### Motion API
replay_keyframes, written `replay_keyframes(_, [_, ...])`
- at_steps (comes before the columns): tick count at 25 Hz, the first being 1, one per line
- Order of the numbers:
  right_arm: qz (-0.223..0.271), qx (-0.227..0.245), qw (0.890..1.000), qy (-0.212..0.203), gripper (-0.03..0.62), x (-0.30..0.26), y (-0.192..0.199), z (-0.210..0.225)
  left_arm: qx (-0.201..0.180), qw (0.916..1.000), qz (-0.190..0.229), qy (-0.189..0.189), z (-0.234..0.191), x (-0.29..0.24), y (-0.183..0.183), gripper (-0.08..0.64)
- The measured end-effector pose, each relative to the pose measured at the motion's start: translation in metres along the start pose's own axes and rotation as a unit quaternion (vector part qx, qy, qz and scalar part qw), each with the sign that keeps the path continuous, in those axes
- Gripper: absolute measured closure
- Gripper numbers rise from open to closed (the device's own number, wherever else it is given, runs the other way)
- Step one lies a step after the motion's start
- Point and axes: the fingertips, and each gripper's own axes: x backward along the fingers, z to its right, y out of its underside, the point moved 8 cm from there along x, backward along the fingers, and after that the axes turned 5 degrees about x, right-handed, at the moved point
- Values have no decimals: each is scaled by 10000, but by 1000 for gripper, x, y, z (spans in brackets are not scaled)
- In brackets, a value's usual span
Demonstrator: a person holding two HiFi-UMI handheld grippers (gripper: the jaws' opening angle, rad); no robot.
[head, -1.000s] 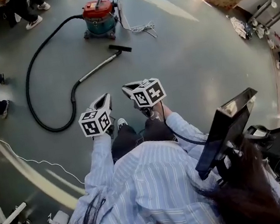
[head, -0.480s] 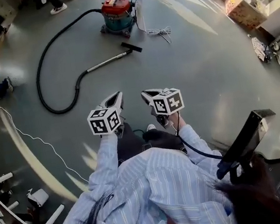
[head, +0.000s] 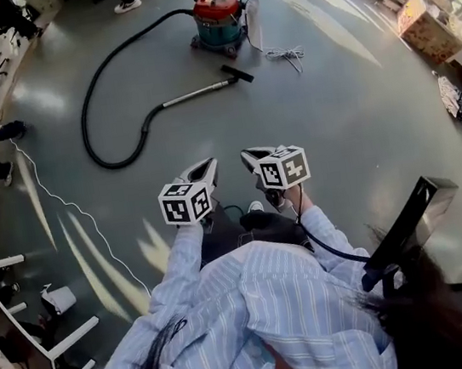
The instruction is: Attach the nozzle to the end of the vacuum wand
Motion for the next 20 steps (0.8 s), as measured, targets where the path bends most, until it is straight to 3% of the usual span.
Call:
replay_keyframes(12, [-287,504,9981,-194,588,-13,-14,-18,189,9996,196,-51,-10,8,-2,555])
replay_keyframes(20, [-318,680,9971,-140,588,-8,9,-43,266,9990,355,-16,-16,31,21,555])
